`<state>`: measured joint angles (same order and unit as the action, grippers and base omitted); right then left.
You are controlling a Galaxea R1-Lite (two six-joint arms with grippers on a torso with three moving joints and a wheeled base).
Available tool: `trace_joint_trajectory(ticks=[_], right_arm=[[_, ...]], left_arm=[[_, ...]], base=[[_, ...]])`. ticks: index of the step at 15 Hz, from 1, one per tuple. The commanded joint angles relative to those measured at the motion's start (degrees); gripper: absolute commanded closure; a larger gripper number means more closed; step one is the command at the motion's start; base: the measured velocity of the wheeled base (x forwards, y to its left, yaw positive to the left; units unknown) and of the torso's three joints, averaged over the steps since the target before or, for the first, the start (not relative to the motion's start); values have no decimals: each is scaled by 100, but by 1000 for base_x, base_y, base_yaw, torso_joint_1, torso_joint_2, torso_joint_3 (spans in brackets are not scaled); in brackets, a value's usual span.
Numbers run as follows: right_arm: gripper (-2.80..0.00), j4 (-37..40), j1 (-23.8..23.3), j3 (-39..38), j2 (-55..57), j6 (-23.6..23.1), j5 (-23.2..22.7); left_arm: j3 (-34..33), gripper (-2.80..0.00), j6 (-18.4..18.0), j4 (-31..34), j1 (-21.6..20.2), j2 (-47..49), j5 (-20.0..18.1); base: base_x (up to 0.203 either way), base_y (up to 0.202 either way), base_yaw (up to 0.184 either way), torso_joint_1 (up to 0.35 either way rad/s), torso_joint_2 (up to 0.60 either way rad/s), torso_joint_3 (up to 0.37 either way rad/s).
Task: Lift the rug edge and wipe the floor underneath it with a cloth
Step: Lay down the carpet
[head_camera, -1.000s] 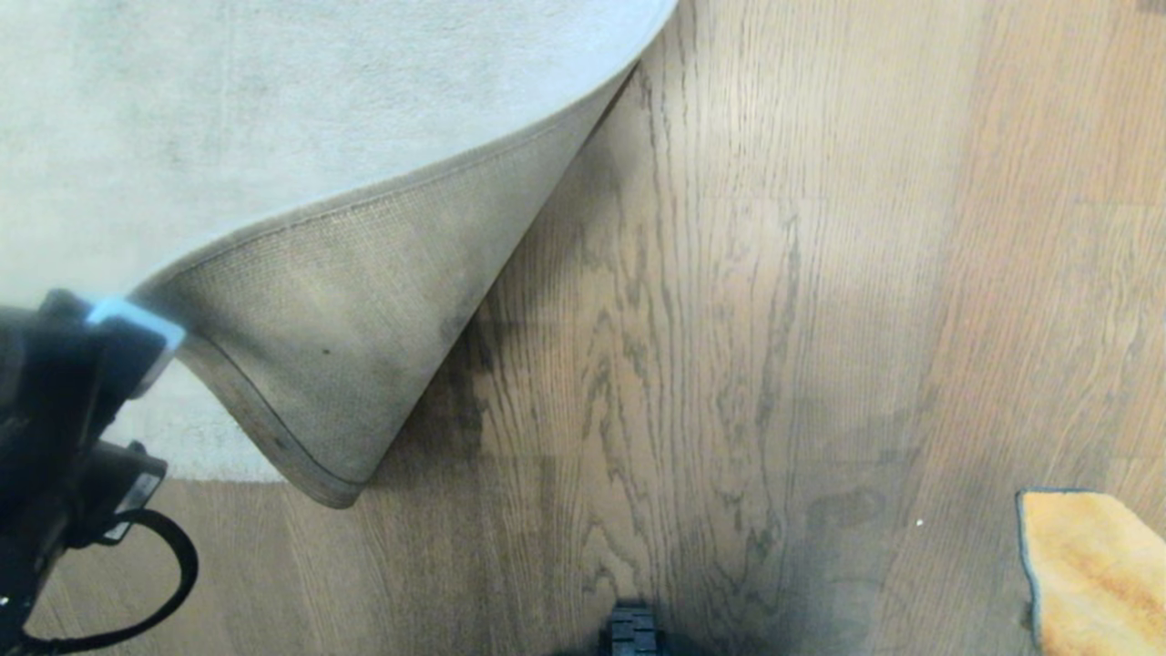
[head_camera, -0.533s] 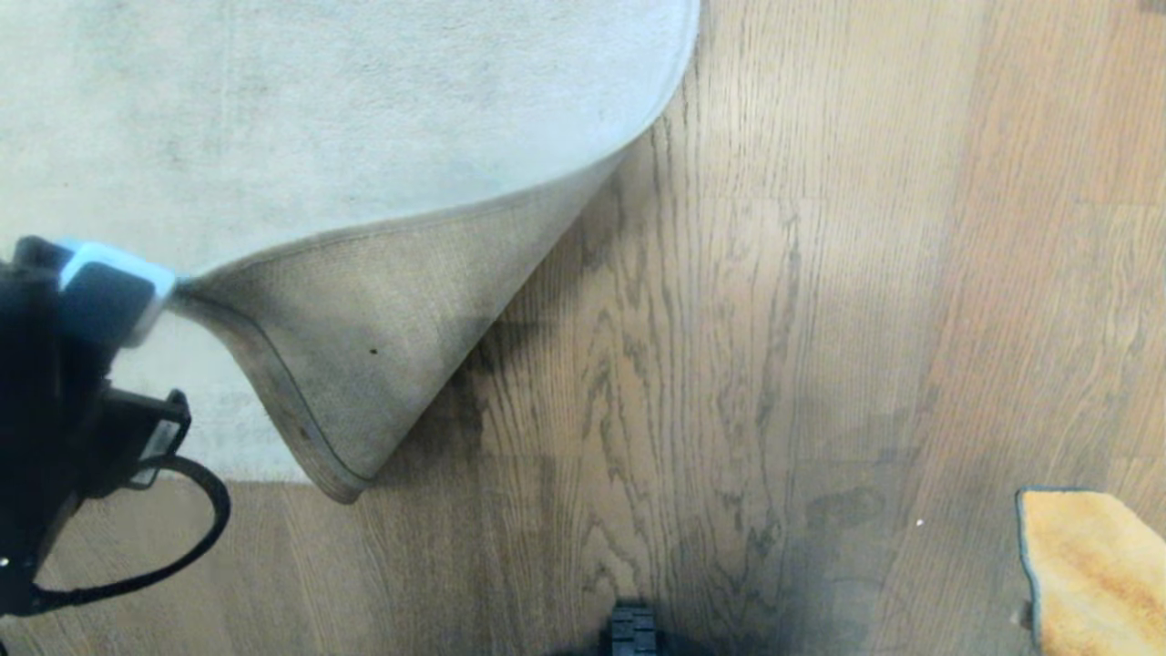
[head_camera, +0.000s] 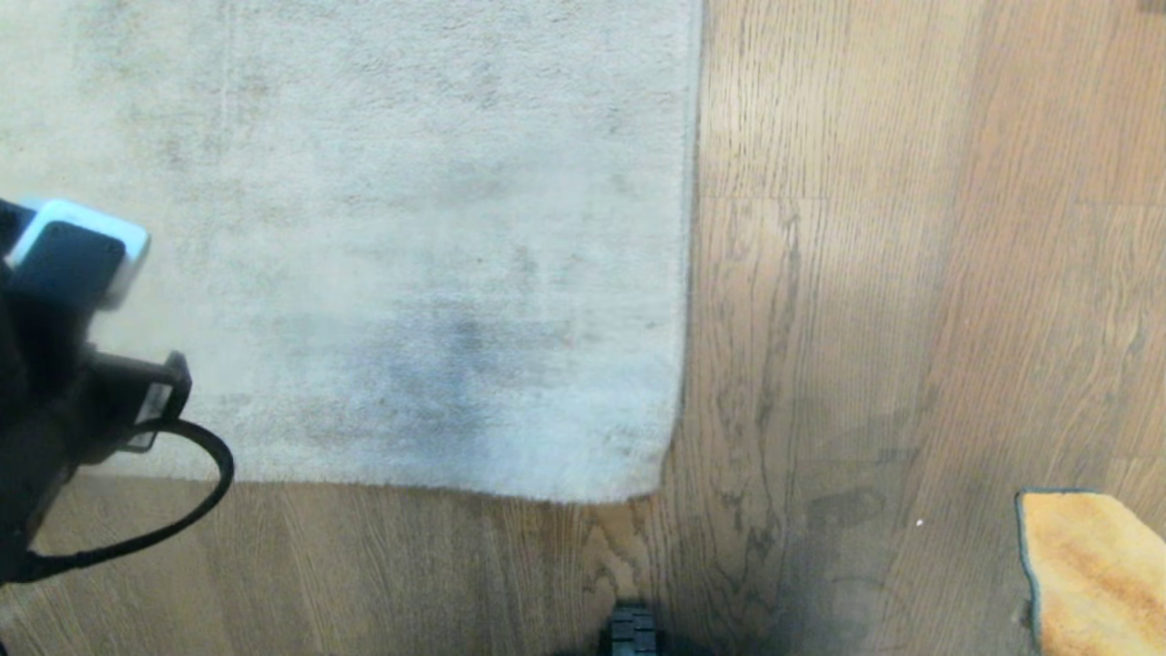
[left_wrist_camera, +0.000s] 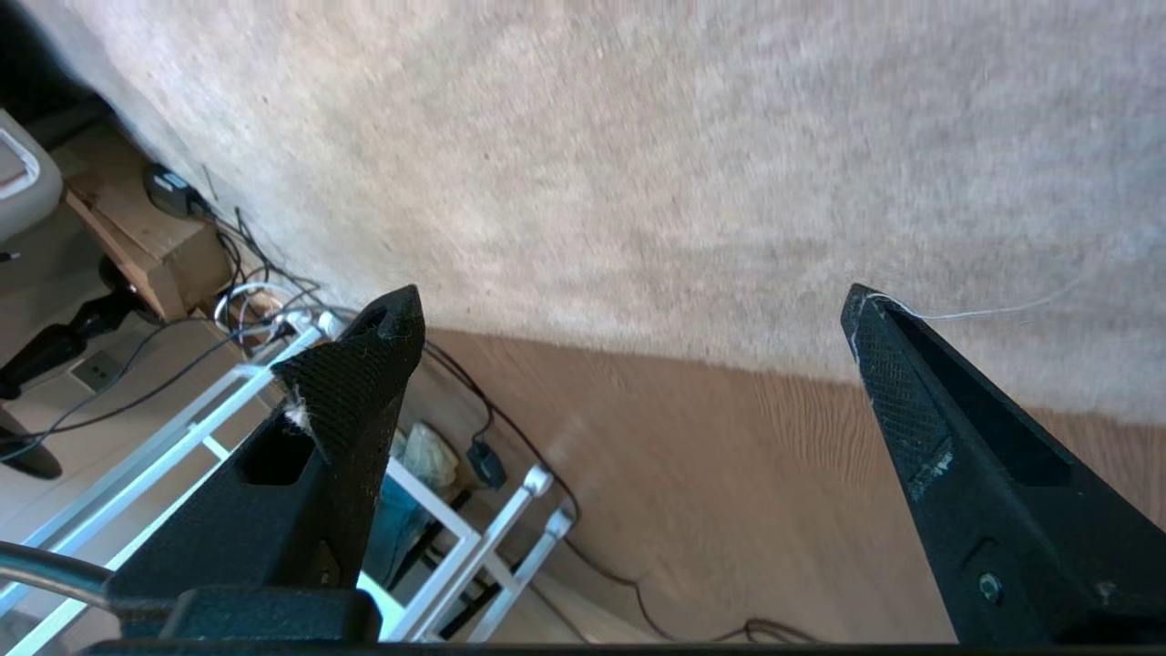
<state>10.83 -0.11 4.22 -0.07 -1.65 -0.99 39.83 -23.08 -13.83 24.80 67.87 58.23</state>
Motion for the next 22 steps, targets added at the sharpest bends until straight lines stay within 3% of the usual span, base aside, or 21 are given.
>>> trace_joint_trajectory(ticks=[1, 2, 3, 4, 9, 11, 12, 15, 17, 19, 22], right_arm=[[0, 7, -4, 0, 7, -2, -5], [0, 7, -3, 0, 7, -2, 2], [0, 7, -2, 0, 7, -2, -5], [0, 7, -6, 0, 7, -2, -7], [0, 7, 2, 0, 7, -2, 0], [0, 7, 2, 0, 7, -2, -5], [0, 7, -6, 0, 7, -2, -6], [0, 7, -6, 9, 7, -2, 2], [0, 7, 2, 0, 7, -2, -5], [0, 7, 2, 0, 7, -2, -1], [0, 7, -7, 0, 7, -2, -7]], left_arm=[[16, -280, -74, -120, 8, -1, 39], [16, -280, -66, -120, 40, -1, 39], [29, -66, -70, -124, 52, 2, 35], [51, 0, -65, -129, 95, 24, 31], [125, 0, -74, -155, 136, 104, -36], [61, 0, -74, -155, 364, 104, -131], [57, 0, -74, -161, 423, 126, -267], [154, 0, -29, -389, 645, 469, -1171], [146, 0, 45, -906, 883, 799, -1400], [84, 0, 499, -1240, 1190, 1150, -1439], [-7, 0, 1907, -1487, 1929, 1818, -1449]], base=[[0, 0, 0, 0, 0, 0], [0, 0, 0, 0, 0, 0], [0, 0, 0, 0, 0, 0], [0, 0, 0, 0, 0, 0], [0, 0, 0, 0, 0, 0], [0, 0, 0, 0, 0, 0], [0, 0, 0, 0, 0, 0], [0, 0, 0, 0, 0, 0], [0, 0, 0, 0, 0, 0], [0, 0, 0, 0, 0, 0], [0, 0, 0, 0, 0, 0]])
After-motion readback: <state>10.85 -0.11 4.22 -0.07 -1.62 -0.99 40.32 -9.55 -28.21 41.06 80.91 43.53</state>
